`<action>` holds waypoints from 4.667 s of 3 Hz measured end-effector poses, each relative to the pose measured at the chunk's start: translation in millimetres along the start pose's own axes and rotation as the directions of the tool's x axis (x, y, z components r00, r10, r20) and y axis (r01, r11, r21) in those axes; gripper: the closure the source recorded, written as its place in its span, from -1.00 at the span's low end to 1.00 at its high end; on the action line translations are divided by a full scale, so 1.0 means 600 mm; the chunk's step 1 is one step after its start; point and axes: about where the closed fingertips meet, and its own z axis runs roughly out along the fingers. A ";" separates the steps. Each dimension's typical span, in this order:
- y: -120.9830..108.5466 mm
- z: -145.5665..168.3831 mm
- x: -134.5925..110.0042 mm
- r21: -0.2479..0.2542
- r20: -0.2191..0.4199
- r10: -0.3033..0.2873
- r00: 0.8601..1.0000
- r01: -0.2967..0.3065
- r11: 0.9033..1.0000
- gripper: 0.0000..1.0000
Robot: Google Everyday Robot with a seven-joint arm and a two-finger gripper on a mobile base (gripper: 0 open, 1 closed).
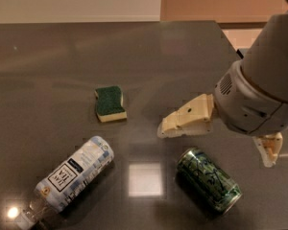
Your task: Place green can upright
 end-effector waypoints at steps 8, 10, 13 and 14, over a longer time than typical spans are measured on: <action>0.056 0.089 -0.037 -0.153 0.037 -0.455 0.890 0.455 0.877 -1.00; 0.072 0.128 -0.041 -0.159 0.093 -0.498 0.862 0.507 0.847 -1.00; 0.073 0.145 -0.066 -0.191 0.139 -0.634 0.761 0.648 0.737 -0.20; 0.070 0.140 -0.062 -0.208 0.135 -0.652 0.746 0.665 0.717 0.26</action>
Offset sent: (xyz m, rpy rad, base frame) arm -0.0179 -0.0013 -0.0282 -0.0930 0.0887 0.2184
